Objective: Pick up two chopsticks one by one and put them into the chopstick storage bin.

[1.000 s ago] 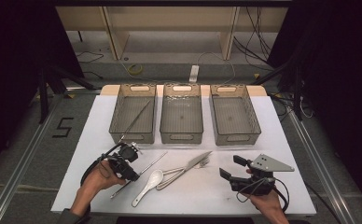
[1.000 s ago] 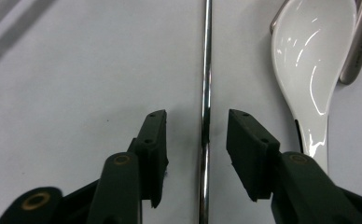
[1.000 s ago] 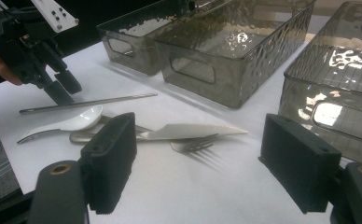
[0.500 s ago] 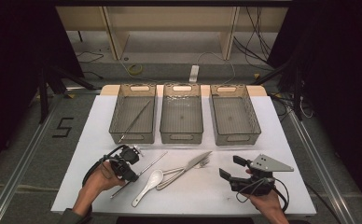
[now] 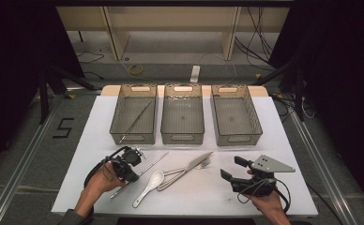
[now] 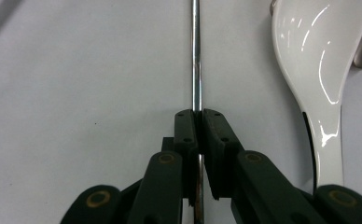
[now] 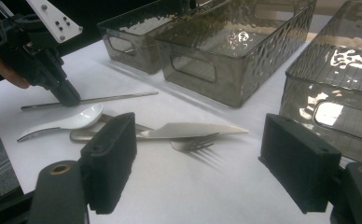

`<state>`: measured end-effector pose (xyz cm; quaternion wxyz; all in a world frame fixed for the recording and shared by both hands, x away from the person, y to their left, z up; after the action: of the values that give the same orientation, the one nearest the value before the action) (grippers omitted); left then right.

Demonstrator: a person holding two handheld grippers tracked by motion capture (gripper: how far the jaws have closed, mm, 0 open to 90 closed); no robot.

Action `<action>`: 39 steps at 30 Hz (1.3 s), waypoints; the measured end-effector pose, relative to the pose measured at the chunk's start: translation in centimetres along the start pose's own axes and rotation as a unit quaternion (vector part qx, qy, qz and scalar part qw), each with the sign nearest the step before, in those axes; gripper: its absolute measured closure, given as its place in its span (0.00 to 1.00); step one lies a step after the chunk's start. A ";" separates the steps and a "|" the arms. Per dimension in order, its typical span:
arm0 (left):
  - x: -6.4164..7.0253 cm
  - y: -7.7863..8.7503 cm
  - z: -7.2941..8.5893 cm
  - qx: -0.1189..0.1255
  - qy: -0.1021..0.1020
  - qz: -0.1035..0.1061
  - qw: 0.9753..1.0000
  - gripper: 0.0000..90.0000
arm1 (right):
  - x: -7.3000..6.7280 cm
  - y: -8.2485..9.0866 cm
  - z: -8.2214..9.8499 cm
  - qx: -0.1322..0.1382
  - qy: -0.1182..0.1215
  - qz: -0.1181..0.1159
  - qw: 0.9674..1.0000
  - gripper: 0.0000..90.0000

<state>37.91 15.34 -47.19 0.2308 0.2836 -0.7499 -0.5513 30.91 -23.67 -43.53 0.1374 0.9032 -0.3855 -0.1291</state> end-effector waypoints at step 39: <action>0.2 5.0 -0.8 0.119 -0.007 0.010 0.993 0.94 | 0.2 0.1 0.0 0.001 0.000 0.002 1.000 0.31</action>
<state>37.41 15.80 -42.19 0.1960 0.2976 -0.8147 -0.4575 30.97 -23.87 -43.48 0.1373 0.9025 -0.3875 -0.1283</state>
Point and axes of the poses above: each handheld gripper's, and its own axes: y roughly backward along the jaws, z roughly out of its underside, x roughly to its right, the point moved 1 cm from there along -y, roughly forward along the jaws, and after that the axes turned 4 degrees about x, right-handed, at the moved point
